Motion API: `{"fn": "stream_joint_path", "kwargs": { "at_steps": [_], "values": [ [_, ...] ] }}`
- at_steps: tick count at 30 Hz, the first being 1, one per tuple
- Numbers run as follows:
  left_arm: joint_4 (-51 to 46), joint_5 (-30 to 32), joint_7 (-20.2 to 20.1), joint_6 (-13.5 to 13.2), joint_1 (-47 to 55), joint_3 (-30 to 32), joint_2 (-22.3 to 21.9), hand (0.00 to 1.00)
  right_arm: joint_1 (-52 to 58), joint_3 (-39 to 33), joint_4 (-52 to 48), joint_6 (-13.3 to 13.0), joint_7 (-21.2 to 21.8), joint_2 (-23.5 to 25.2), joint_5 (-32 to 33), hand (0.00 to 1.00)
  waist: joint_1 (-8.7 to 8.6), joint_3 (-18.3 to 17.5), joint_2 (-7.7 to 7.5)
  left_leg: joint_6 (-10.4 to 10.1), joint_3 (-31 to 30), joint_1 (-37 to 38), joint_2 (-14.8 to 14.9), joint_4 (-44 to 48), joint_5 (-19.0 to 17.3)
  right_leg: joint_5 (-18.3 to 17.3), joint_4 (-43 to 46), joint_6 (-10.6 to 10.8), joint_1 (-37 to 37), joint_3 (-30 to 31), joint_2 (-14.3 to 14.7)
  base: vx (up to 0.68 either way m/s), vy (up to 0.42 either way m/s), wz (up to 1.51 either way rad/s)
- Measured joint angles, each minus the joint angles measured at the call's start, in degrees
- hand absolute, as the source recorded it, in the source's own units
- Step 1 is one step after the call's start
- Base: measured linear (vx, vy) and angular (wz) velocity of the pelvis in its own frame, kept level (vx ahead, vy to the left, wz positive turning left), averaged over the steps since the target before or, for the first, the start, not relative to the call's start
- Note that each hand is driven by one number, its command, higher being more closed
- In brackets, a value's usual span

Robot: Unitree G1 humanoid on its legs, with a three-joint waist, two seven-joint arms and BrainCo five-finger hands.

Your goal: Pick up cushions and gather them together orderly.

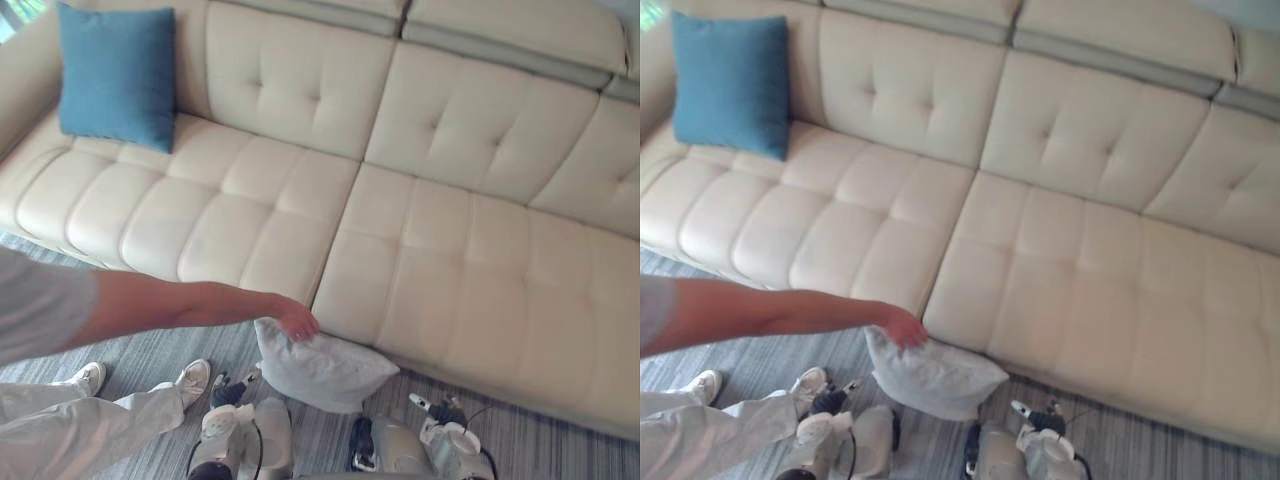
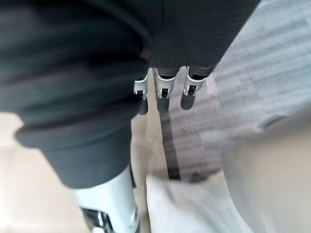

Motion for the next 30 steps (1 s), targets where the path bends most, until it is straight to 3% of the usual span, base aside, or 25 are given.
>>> {"fn": "stream_joint_path", "kwargs": {
  "at_steps": [4,8,10,14,22,30],
  "values": [
    [-1.1,-0.4,0.0,-0.1,-0.6,-0.3,-0.7,0.0,0.4,0.0,0.1,-0.1,-0.4,-0.8,0.0,0.0,-0.41,0.0,-0.01,-0.1,0.0,0.0,0.1,0.5,-0.5,-1.6,1.3,-0.6,-0.3,-0.1,0.0,-0.08,-0.062,0.04],
    [-1.1,-0.4,0.0,-0.1,0.0,-0.4,-1.2,0.0,0.4,0.1,0.1,-0.2,-0.4,-0.7,0.0,0.0,-0.76,0.0,0.05,-1.6,0.0,-0.6,0.8,0.5,-5.1,-5.4,1.6,-1.4,-1.0,-0.8,0.3,-0.11,-0.01,0.03],
    [-1.1,-0.4,-0.1,-0.1,0.0,-0.4,-1.1,0.0,0.7,0.1,0.1,-0.2,-0.4,-0.7,0.0,0.0,-0.88,0.0,0.06,-2.3,0.0,-1.3,1.0,0.8,-7.0,-6.1,2.5,-1.0,-1.9,-0.8,0.3,-0.17,0.025,0.04],
    [-1.0,-0.4,-0.1,-0.1,0.3,-0.3,-1.0,0.0,1.8,0.3,0.1,-0.3,-0.3,-0.5,0.0,0.0,-0.91,0.0,0.1,-1.8,-0.1,-2.4,0.8,3.8,-7.4,-6.4,4.5,-0.7,-2.7,-0.1,-0.3,-0.2,0.045,-0.03],
    [-1.4,-1.4,0.0,-0.1,-0.8,-0.2,1.3,0.0,0.7,1.2,0.2,-0.4,-0.3,0.0,0.0,0.0,-0.84,0.5,-0.68,-1.4,-2.4,-14.6,-0.3,12.4,-7.5,-7.1,12.8,-0.4,-13.9,-0.2,-1.6,-0.17,0.019,0.08],
    [-3.8,-2.6,1.4,-0.2,-9.9,-0.4,2.8,0.0,-12.0,6.3,-0.2,-0.5,-1.1,-0.9,-0.1,0.0,-0.25,7.9,-1.49,-0.9,-4.7,-29.7,-1.8,18.0,-5.2,-6.8,19.9,-2.0,-28.3,-0.9,-3.1,-0.16,-0.002,0.12]
  ]
}}
